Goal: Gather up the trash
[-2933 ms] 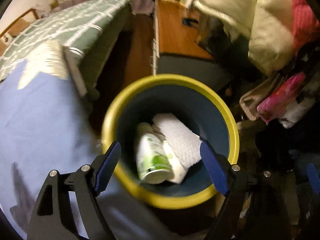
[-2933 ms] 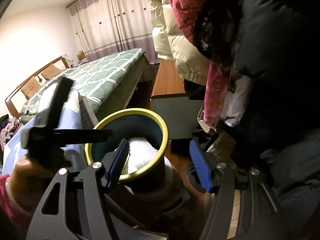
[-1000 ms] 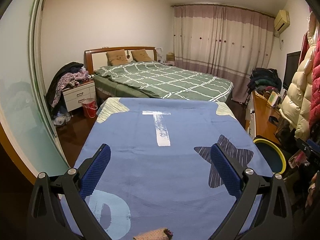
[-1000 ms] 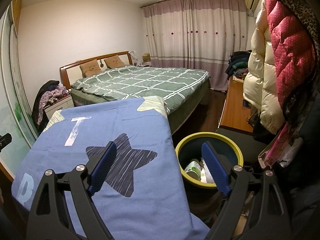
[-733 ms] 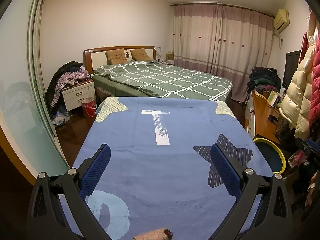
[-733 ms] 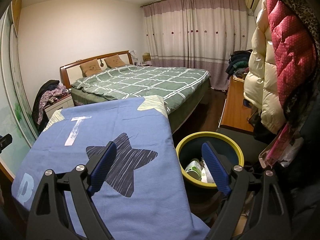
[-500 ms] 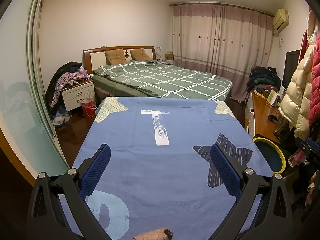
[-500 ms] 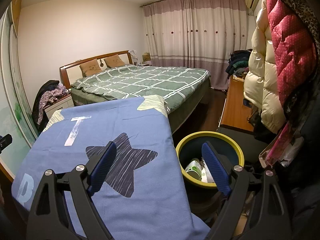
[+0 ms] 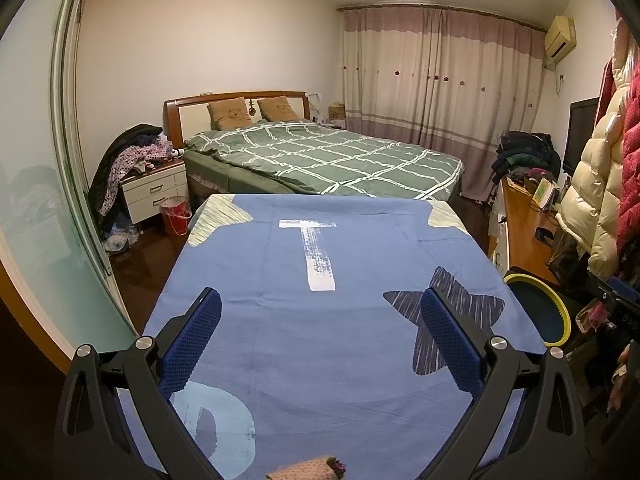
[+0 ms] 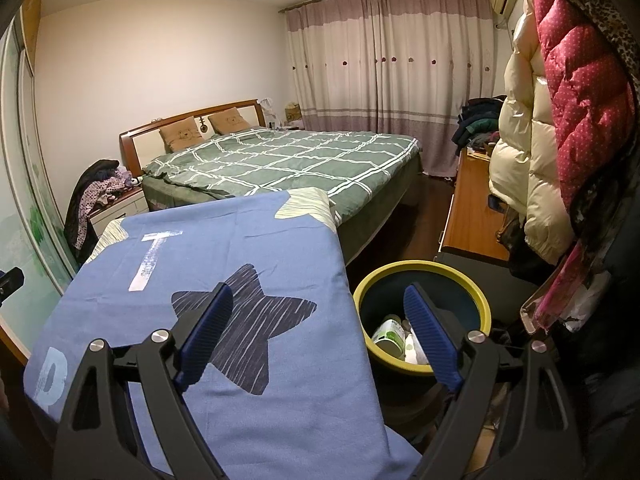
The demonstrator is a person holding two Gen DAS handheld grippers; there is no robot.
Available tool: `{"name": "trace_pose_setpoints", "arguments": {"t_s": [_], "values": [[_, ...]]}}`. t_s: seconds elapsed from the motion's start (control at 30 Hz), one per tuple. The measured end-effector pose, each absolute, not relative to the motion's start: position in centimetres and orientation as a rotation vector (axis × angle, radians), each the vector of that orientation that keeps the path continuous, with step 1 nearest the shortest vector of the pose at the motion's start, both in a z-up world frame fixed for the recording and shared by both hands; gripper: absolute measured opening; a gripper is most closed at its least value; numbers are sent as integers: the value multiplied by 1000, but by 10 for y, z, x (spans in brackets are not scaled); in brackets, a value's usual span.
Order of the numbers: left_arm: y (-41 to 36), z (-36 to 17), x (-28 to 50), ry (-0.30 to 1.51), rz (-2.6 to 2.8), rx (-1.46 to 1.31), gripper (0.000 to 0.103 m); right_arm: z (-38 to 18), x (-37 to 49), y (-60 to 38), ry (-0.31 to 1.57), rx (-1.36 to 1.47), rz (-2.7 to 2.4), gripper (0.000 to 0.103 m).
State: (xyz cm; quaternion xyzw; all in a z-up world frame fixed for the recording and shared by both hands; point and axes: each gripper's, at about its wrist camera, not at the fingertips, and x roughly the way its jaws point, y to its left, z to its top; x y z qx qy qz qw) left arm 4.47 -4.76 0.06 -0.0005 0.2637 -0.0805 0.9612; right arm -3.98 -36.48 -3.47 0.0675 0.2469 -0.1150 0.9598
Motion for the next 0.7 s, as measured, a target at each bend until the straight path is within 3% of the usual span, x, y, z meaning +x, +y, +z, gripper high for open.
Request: {"name": "trace_pose_setpoints", "arguments": {"t_s": [0.7], "values": [[-48, -2, 52, 564, -196, 3, 98, -38, -37, -363, 505, 139, -231, 83]]}}
